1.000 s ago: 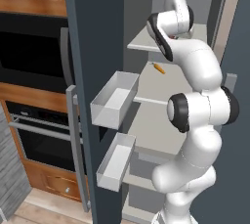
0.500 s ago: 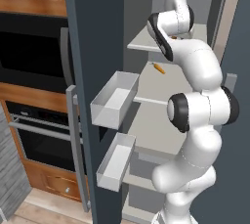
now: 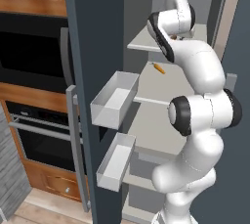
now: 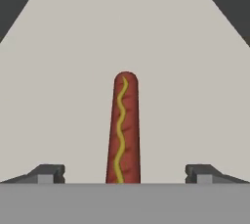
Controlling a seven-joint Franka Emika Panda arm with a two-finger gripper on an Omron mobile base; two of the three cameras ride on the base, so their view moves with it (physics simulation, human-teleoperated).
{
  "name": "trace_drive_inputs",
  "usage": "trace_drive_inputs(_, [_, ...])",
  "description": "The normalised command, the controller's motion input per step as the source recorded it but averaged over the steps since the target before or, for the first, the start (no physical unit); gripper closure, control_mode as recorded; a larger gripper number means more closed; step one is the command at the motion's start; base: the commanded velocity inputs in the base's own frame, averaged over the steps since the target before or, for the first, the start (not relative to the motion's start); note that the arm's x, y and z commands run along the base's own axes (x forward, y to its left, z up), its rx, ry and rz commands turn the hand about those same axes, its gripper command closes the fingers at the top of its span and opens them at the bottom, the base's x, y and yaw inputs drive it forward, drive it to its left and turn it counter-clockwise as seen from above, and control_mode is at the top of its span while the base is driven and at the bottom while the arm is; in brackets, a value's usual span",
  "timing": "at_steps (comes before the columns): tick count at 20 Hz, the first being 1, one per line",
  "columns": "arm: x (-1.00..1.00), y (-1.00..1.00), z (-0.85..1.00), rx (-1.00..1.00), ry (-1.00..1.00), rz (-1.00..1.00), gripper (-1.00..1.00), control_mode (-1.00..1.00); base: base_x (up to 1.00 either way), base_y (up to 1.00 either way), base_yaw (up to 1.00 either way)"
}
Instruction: Store the hot dog in the freezer for long-term storage. Close the freezer door after placing the cooked food.
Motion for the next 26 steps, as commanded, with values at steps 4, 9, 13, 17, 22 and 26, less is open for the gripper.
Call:
trace_drive_inputs(4, [-0.44, 0.18, 0.00, -0.09, -0.19, 0.00, -1.00, -1.00, 0.00, 0.00, 0.00])
trace_drive_inputs(9, [-0.60, 0.26, 0.00, -0.05, -0.15, 0.00, -1.00, -1.00, 0.00, 0.00, 0.00])
trace_drive_inputs(13, [-0.71, 0.23, 0.00, 0.00, -0.09, 0.00, -1.00, -1.00, 0.00, 0.00, 0.00])
trace_drive_inputs(17, [-0.76, 0.18, 0.00, 0.00, -0.05, 0.00, -1.00, -1.00, 0.00, 0.00, 0.00])
trace_drive_inputs(22, [-0.98, 0.30, 0.09, -0.03, -0.04, 0.00, -1.00, -1.00, 0.00, 0.00, 0.00])
trace_drive_inputs(26, [-1.00, 0.16, 0.14, 0.00, 0.00, 0.02, -1.00, -1.00, 0.00, 0.00, 0.00])
